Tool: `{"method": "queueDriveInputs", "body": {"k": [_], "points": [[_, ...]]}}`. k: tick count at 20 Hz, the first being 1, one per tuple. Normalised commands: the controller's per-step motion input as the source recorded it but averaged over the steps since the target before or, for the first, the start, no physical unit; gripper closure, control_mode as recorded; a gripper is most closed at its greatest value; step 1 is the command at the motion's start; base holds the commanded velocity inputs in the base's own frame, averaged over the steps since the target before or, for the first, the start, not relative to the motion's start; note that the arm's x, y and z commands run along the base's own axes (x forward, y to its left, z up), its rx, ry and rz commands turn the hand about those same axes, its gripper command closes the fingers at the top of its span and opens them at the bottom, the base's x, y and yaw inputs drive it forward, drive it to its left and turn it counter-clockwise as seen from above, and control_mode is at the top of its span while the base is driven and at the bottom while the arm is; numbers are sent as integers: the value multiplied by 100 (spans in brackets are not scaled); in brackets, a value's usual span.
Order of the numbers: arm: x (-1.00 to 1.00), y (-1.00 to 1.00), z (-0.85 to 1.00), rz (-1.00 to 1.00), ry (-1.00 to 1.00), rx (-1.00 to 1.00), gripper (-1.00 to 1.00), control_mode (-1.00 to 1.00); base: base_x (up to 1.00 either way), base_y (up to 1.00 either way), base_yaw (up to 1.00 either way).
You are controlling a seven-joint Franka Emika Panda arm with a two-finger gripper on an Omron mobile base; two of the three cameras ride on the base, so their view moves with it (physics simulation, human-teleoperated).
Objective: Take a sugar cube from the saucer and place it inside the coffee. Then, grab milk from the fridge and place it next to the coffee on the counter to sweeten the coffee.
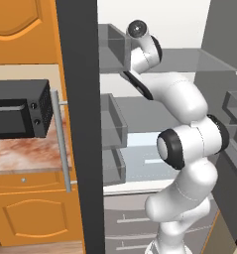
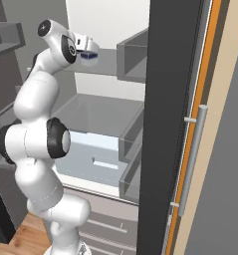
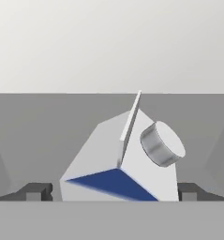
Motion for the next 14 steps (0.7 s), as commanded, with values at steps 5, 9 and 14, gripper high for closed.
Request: {"method": "queueDriveInputs", "body": {"k": [5, 9, 14], "points": [[13, 0, 0, 0, 0, 0, -100, -100, 0, 0, 0], [6, 0, 0, 0, 0, 0, -100, -100, 0, 0, 0], [3, 0, -1, 0, 0, 0, 100, -100, 0, 0, 0]]}}
